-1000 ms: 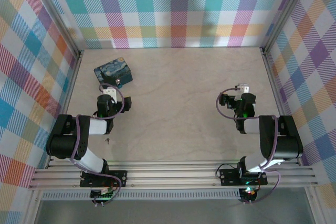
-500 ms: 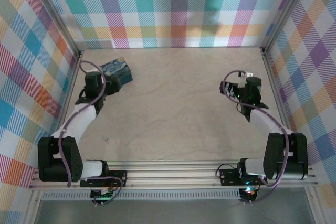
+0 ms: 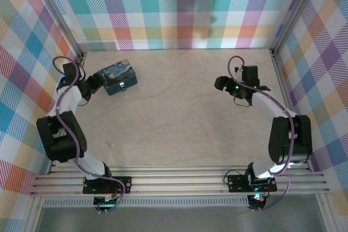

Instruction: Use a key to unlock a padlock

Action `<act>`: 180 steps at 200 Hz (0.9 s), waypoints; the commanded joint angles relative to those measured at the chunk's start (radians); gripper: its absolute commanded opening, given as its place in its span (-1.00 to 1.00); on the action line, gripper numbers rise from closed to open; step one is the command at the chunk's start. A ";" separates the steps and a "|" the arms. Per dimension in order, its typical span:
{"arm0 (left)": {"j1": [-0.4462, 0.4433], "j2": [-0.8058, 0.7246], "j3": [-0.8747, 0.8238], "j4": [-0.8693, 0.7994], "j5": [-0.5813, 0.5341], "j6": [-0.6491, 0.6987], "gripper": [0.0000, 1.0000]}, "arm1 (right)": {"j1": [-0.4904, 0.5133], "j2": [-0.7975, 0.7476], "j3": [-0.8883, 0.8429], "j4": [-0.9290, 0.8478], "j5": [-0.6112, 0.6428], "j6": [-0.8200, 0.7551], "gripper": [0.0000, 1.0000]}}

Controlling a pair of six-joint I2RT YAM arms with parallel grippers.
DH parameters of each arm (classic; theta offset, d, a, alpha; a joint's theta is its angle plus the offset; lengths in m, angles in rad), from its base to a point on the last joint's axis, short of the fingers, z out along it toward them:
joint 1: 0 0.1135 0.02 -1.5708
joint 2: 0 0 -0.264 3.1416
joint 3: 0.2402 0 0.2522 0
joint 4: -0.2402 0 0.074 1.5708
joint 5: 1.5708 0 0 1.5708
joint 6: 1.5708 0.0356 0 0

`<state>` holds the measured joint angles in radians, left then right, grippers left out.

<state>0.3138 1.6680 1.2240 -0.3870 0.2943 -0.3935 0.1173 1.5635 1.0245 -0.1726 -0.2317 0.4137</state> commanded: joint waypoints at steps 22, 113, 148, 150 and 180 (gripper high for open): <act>0.028 0.232 0.181 -0.051 0.215 0.002 0.39 | 0.051 0.031 0.050 -0.083 -0.043 0.035 0.81; -0.062 0.287 0.086 -0.135 0.320 0.109 -0.29 | 0.053 -0.034 0.001 -0.124 -0.019 0.059 0.81; -0.159 0.236 0.001 -0.159 0.321 0.161 -0.56 | 0.053 -0.031 0.035 -0.155 -0.042 0.079 0.82; -0.165 0.233 -0.001 -0.160 0.321 0.164 -0.57 | 0.054 -0.033 0.037 -0.157 -0.043 0.080 0.82; -0.265 0.184 -0.054 -0.134 0.303 0.143 -0.64 | 0.059 -0.025 0.061 -0.163 -0.093 0.086 0.80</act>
<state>0.1265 1.8591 1.2430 -0.4164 0.6491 -0.2832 0.1715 1.5539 1.0382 -0.3119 -0.2653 0.4835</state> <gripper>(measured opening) 0.194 0.907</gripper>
